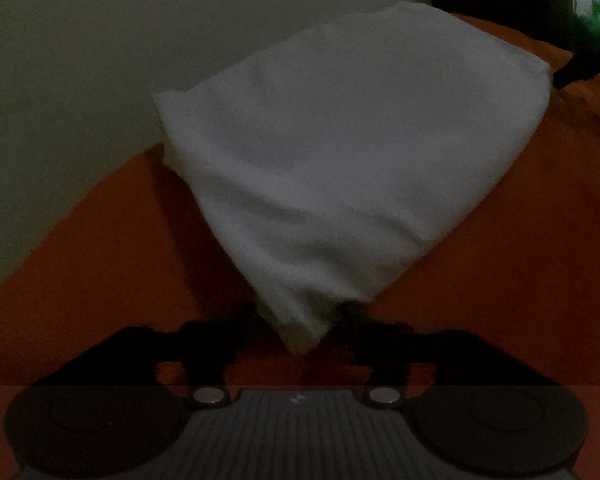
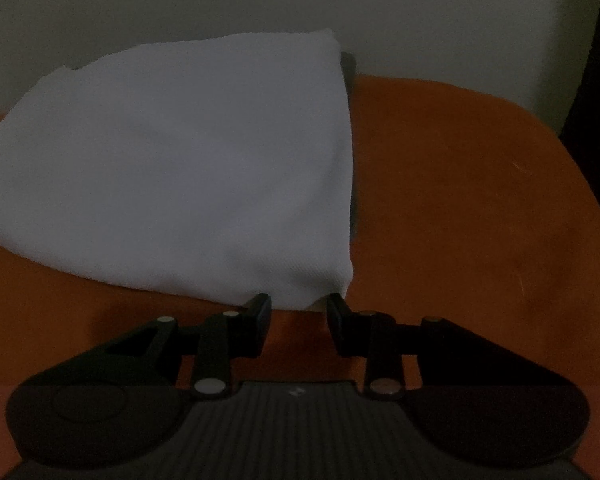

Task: Fold clothes

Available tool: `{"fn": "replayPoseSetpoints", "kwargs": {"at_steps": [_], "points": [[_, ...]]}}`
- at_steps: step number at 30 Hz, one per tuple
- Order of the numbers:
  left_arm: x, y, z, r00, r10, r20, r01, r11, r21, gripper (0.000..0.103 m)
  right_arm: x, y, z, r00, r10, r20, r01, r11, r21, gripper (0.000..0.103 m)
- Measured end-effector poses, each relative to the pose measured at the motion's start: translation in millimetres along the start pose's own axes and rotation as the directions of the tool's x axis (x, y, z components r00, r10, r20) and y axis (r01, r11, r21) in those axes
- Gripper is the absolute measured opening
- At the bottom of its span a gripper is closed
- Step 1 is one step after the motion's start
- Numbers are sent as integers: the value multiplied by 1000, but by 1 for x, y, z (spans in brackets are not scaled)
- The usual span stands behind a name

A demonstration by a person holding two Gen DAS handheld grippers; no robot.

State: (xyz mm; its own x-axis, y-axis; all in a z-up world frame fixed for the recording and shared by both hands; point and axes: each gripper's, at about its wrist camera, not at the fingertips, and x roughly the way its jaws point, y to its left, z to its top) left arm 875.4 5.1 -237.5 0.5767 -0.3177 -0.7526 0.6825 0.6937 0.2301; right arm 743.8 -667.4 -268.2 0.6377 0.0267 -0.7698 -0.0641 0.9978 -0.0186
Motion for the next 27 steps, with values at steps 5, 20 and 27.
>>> {"fn": "replayPoseSetpoints", "kwargs": {"at_steps": [5,20,27], "points": [[6,5,4,990,-136,41,138,989,-54,11,-25,50,3,998,-54,21,53,996,66,37],[-6,27,-56,994,-102,-40,99,993,-64,21,46,294,50,955,275,107,-270,961,-56,35],[-66,25,-49,995,99,11,-92,959,-267,48,51,309,50,963,255,86,-246,963,-111,35]]}}
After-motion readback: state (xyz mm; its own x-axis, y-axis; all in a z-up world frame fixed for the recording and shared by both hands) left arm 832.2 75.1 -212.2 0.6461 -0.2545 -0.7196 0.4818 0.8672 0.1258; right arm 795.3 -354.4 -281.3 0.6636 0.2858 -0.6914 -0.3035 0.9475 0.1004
